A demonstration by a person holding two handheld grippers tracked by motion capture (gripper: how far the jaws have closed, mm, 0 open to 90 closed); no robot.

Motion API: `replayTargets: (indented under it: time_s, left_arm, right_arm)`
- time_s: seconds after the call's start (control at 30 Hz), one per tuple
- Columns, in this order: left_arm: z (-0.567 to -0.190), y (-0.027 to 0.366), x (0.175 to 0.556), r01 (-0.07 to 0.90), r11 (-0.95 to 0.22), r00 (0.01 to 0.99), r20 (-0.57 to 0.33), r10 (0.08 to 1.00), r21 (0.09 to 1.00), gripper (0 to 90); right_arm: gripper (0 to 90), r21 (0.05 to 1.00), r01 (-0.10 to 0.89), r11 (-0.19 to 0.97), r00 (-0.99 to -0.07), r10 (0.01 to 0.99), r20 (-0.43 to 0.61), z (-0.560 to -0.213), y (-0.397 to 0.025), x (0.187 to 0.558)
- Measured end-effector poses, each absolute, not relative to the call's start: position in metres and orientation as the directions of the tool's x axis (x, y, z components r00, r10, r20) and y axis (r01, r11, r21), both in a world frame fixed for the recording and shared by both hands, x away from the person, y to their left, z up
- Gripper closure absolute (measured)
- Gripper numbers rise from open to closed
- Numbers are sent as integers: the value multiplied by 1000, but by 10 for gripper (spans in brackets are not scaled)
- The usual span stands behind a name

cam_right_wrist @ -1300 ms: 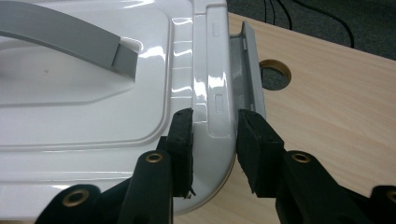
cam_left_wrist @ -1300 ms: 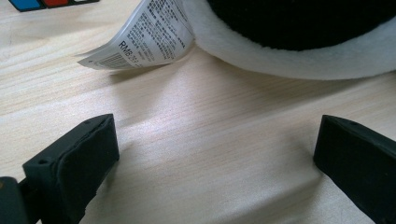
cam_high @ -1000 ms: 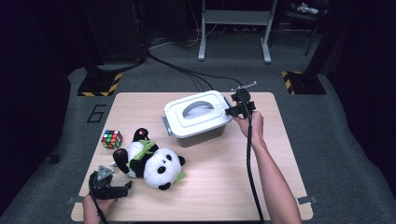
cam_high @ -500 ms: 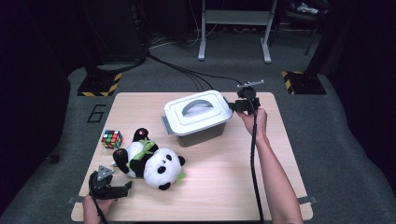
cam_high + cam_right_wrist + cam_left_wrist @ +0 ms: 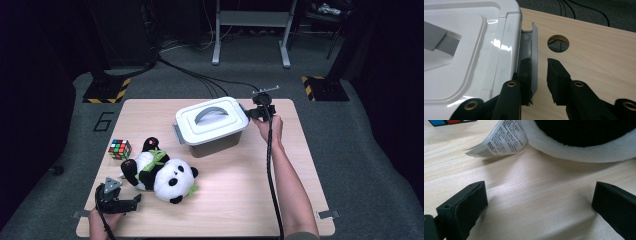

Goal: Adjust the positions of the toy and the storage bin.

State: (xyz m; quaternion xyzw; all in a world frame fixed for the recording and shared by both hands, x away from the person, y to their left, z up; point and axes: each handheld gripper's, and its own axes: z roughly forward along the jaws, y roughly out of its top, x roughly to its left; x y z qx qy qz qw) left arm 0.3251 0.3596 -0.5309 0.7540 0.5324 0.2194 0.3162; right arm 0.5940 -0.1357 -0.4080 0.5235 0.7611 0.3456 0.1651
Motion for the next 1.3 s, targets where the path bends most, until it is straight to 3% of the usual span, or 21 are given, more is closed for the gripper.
replayTargets:
  time_s: [0.13, 0.27, 0.57, 1.3]
  left_arm:
    - [-531, 360, 325, 665, -234, 337, -6, 941, 710, 0]
    - [-531, 360, 325, 664, -235, 338, -5, 941, 709, 0]
    - [-531, 359, 325, 665, -233, 338, -9, 941, 709, 0]
    - [-531, 359, 325, 664, -232, 339, -9, 941, 711, 1]
  right_arm:
    - [827, 688, 691, 222, -408, 905, 117, -409, -132, 594]
    - [838, 678, 697, 235, -393, 915, 87, -406, -129, 590]
    - [839, 644, 742, 187, -347, 929, 130, -402, -137, 580]
    - [790, 648, 750, 129, -301, 940, 162, -402, -158, 528]
